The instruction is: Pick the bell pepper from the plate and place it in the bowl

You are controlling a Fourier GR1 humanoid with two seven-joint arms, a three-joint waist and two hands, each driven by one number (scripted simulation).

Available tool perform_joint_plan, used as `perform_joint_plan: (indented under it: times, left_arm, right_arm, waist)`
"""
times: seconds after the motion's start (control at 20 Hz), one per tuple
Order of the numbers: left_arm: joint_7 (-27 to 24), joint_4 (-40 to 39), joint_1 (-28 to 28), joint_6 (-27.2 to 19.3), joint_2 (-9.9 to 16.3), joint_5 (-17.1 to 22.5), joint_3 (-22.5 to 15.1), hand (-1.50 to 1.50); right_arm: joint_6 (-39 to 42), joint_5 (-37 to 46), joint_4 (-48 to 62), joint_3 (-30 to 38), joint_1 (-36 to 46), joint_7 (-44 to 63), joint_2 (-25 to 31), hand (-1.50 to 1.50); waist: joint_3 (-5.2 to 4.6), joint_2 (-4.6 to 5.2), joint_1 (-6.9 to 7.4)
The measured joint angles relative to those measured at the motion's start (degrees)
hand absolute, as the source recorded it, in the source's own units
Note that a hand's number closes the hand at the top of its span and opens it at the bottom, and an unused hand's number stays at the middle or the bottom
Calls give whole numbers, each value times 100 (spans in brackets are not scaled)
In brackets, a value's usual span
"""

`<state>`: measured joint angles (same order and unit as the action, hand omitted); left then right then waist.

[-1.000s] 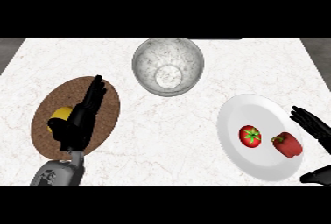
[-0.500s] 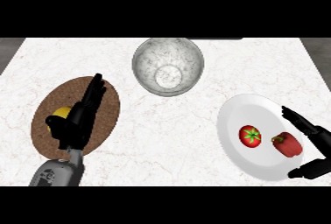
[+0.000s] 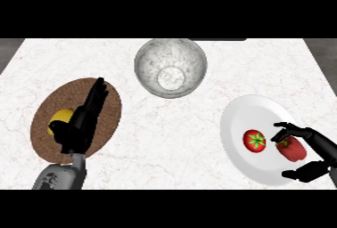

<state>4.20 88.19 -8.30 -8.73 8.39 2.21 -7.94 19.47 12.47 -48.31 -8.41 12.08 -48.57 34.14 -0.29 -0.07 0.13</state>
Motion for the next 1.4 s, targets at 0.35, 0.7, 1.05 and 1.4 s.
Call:
perform_joint_plan:
  times: [0.35,0.7,1.05,1.4]
  left_arm:
    - [24,-73,-109,22,-26,-21,100,0]
    - [37,-124,-140,82,-43,-14,105,0]
    - [28,-154,-84,67,-67,-67,71,0]
    - [-12,-74,20,26,-85,-94,120,0]
  right_arm:
    - [-203,133,-227,-191,-196,-296,22,150]
    - [-97,366,-1200,-975,-63,52,-387,150]
    - [272,325,-2961,-2093,286,1378,-1882,150]
    - [201,31,-5469,-2100,238,3173,-2418,150]
  waist:
    - [-28,-11,-24]
    - [-65,-46,27]
    - [-24,-75,0]
    - [11,-57,-106]
